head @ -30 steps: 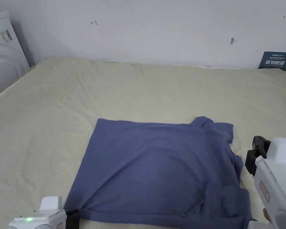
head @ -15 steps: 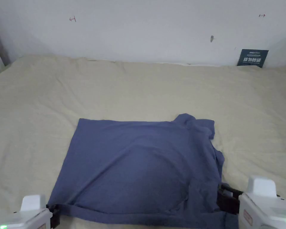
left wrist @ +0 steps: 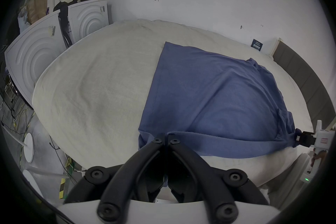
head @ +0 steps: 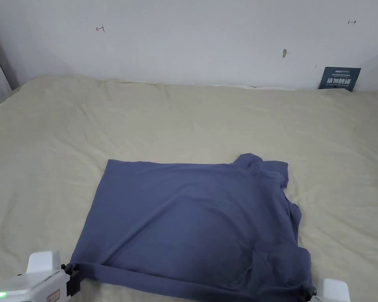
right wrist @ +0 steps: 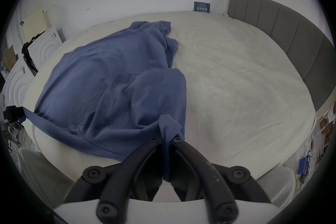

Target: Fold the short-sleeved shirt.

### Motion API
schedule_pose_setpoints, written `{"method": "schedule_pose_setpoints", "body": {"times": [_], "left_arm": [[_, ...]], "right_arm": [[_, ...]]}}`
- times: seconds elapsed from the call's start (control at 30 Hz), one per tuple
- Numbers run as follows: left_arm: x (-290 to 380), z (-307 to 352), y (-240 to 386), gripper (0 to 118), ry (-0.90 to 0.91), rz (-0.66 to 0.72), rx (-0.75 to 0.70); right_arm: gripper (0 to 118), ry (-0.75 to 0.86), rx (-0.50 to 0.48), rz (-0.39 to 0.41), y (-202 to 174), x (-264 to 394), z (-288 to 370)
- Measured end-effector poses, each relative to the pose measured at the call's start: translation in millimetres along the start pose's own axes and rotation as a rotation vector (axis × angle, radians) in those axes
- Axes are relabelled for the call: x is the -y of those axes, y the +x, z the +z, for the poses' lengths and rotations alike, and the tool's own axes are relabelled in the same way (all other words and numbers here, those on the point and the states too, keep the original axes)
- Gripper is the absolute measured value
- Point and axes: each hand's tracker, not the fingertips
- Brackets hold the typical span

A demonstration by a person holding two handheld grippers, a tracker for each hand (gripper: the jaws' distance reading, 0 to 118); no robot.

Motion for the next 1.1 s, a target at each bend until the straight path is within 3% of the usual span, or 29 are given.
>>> {"method": "schedule_pose_setpoints", "body": {"times": [0.27,0.47,0.8,1.0,1.07,1.1], "left_arm": [[-42.1,-9.8,-1.0,2,0.05,0.071,0.006],[-98.0,-49.1,9.2,2,0.08,0.061,-0.005],[-142.5,-164.9,32.7,2,-0.091,-0.061,-0.051],[-132.8,-202.7,38.2,2,-0.165,-0.089,-0.075],[-138.2,-196.2,41.2,8,-0.174,-0.089,-0.084],[-140.4,-193.0,42.1,19,-0.177,-0.094,-0.085]], "right_arm": [[8,0.204,-0.009,0.033,3.1,-56.8,34.2],[8,0.257,-0.004,0.063,-4.3,-121.9,9.9],[8,0.079,0.068,0.06,-7.7,-172.7,-107.5],[9,-0.049,0.066,0.001,0.4,-164.7,-157.7],[17,-0.031,0.065,0.0,-0.6,-163.7,-154.3],[28,-0.029,0.067,0.006,-1.0,-166.3,-150.6]]}}
